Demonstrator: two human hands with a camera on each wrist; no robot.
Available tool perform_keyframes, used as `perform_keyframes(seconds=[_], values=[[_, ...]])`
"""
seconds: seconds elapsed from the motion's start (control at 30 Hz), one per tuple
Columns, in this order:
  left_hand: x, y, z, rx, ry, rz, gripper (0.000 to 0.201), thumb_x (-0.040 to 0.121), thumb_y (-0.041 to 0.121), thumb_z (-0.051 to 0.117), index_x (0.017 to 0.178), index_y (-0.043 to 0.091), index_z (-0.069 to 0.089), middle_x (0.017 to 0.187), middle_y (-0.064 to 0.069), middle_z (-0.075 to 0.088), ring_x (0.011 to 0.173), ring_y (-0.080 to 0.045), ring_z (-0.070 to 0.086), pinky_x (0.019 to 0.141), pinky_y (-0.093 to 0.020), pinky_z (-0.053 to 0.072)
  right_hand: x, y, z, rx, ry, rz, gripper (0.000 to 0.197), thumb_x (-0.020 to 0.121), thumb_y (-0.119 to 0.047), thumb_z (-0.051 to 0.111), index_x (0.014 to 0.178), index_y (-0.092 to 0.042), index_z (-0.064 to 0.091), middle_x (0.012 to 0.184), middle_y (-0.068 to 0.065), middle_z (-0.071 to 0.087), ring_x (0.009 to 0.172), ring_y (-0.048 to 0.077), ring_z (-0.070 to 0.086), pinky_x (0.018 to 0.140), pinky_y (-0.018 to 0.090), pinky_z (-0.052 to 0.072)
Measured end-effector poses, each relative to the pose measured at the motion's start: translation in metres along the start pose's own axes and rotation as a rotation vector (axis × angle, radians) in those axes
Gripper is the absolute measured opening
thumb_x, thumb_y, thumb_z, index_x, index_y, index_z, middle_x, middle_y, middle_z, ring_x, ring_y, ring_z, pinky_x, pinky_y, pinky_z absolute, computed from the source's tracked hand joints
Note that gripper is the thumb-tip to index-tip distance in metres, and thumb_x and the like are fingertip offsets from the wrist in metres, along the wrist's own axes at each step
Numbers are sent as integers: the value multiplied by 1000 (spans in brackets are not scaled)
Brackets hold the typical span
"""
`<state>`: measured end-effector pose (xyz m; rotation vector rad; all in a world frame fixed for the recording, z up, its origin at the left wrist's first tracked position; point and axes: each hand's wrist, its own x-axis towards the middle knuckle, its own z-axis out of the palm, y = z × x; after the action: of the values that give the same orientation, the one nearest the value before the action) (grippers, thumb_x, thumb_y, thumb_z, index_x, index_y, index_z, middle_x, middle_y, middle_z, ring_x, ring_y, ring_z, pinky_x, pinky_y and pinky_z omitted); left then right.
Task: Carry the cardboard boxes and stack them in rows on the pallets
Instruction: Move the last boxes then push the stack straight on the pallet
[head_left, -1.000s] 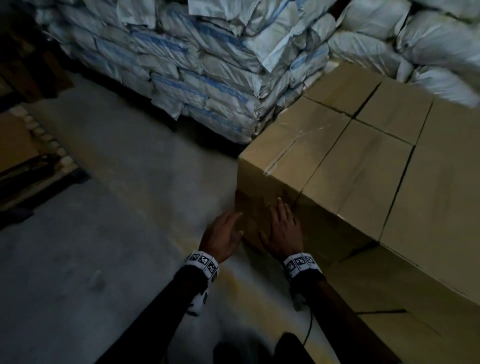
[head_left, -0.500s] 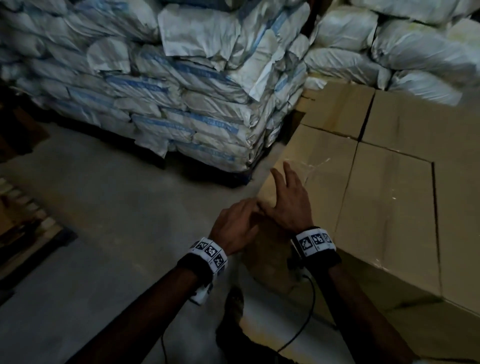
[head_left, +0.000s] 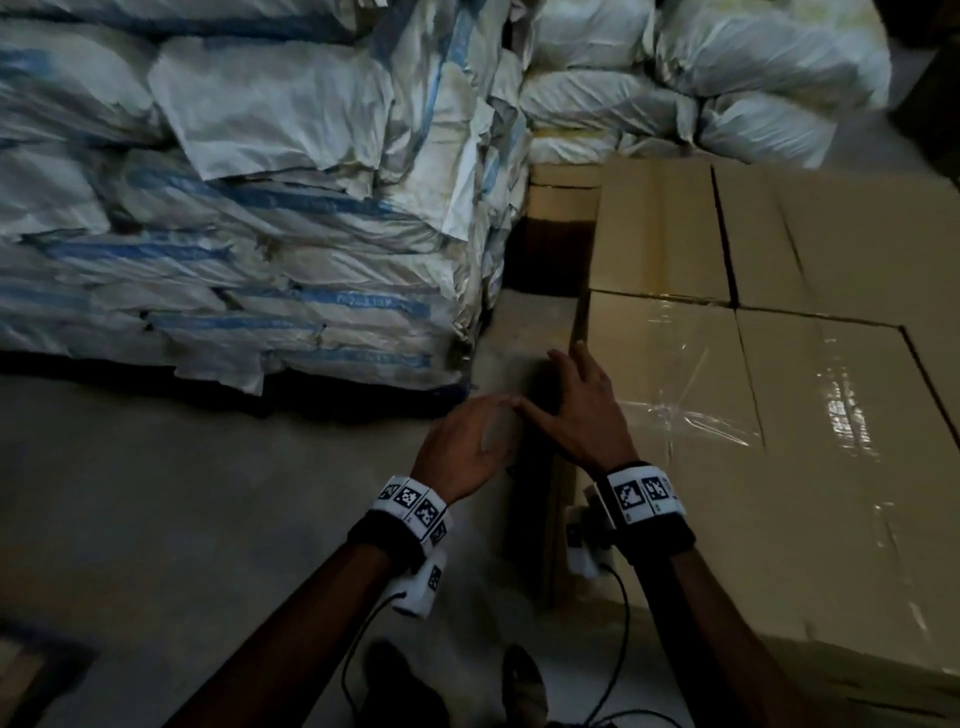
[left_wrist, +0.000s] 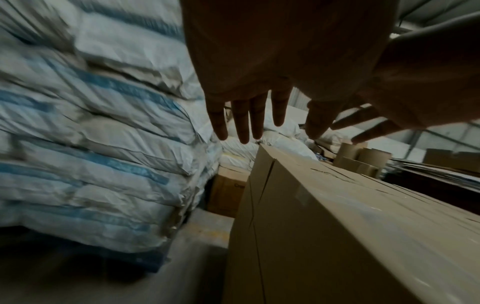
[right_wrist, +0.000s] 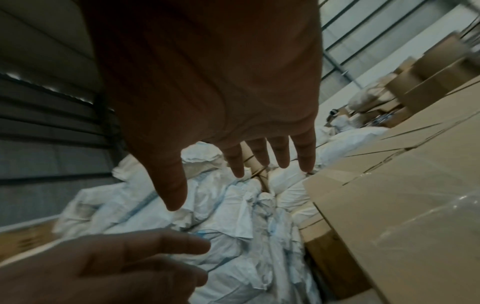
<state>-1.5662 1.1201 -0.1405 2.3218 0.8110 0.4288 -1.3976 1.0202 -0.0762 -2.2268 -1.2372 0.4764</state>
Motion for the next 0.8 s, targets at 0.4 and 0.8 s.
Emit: perform_keyframes(seconds=[0.4, 0.8], values=[[180, -143, -55, -88, -516, 29, 43, 97, 34, 68, 136, 16, 62, 124, -10, 68, 112, -24, 65, 96, -31, 49, 111, -56, 49, 144, 151, 477, 86, 87, -58, 72, 156, -20, 36, 167, 12, 21, 150, 36, 28, 120, 46, 28], [306, -214, 24, 26, -859, 52, 36, 98, 36, 65, 130, 19, 66, 116, -9, 72, 111, -27, 66, 99, -36, 50, 191, -52, 87, -103, 324, 656, 83, 92, -54, 67, 157, -15, 35, 167, 19, 21, 152, 37, 23, 120, 49, 29]])
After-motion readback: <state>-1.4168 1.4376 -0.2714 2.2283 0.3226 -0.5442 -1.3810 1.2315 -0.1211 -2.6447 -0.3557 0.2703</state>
